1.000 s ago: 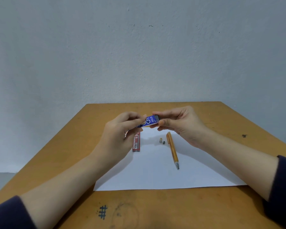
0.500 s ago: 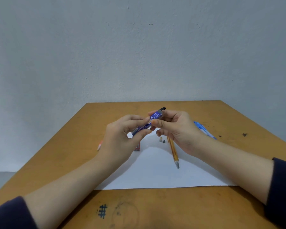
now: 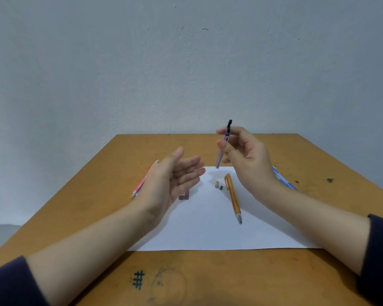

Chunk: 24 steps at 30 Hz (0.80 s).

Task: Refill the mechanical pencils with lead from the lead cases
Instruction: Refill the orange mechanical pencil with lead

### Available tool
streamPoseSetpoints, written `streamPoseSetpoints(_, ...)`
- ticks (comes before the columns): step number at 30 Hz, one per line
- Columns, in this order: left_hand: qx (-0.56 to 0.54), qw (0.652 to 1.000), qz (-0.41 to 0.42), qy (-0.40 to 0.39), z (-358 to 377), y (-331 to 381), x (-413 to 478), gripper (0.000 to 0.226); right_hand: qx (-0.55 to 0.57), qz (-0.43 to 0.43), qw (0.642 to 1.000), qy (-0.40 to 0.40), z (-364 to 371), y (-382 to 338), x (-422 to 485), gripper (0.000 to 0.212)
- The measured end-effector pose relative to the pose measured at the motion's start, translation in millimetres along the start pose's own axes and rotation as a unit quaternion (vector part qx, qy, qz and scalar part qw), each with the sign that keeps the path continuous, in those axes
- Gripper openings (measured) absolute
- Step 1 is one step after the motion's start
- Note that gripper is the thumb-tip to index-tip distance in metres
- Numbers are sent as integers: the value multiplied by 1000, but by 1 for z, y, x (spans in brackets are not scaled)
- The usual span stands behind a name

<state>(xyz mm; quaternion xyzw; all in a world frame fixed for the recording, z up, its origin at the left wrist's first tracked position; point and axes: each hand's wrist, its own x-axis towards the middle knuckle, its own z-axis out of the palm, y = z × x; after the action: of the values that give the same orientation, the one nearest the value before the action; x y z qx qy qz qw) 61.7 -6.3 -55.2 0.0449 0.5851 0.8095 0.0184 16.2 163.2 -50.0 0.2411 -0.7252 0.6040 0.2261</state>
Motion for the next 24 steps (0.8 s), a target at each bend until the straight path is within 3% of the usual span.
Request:
streamPoseSetpoints(3, -125, 988, -91, -28, 1, 7, -4, 64, -163, -130, 978, 6, -7, 4, 5, 26)
streamPoseSetpoints(7, -169, 975, -134, -49, 0, 9, -6, 76, -309, -258, 915, -17, -11, 9, 10, 30)
streamPoseSetpoints(14, -217, 957, -177, -75, -4, 8, -6, 85, -375, -291, 879, -43, -6, 22, 9, 31)
streamPoseSetpoints(21, -250, 944, -198, -87, -4, 7, -5, 89, -426, -343, 836, -48, -8, 29, 12, 71)
streamPoseSetpoints(24, -266, 938, -207, -85, -4, 7, -5, 90, -430, -364, 825, -37, -7, 24, 11, 72)
